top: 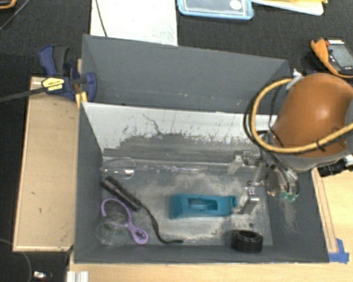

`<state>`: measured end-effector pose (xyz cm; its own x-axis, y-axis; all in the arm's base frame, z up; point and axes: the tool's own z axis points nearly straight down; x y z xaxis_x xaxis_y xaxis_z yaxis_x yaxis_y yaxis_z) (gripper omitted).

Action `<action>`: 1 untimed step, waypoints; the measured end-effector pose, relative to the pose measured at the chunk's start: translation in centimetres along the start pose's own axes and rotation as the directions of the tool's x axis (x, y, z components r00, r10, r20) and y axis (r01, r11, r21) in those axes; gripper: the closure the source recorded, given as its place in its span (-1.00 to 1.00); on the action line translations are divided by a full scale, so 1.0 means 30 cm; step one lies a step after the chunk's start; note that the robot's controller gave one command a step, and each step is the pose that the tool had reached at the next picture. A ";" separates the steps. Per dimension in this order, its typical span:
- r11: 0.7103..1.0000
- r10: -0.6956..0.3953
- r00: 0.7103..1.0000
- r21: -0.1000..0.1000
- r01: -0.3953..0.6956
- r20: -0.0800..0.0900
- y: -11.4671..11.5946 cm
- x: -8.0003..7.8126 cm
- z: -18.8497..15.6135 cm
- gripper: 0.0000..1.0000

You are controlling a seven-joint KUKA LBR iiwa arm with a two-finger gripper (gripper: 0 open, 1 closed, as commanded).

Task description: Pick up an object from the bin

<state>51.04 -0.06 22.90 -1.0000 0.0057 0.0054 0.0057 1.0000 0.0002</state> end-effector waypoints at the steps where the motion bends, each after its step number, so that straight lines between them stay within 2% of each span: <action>1: 1.000 0.000 1.000 0.000 0.000 0.008 0.000 -0.005 -0.014 -1.00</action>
Offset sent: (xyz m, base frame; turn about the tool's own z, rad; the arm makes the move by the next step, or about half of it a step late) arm 0.0153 0.0360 -0.1590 -0.1231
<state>51.20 -0.06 23.31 -1.0000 0.0057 -0.0030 0.0057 1.0000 0.0002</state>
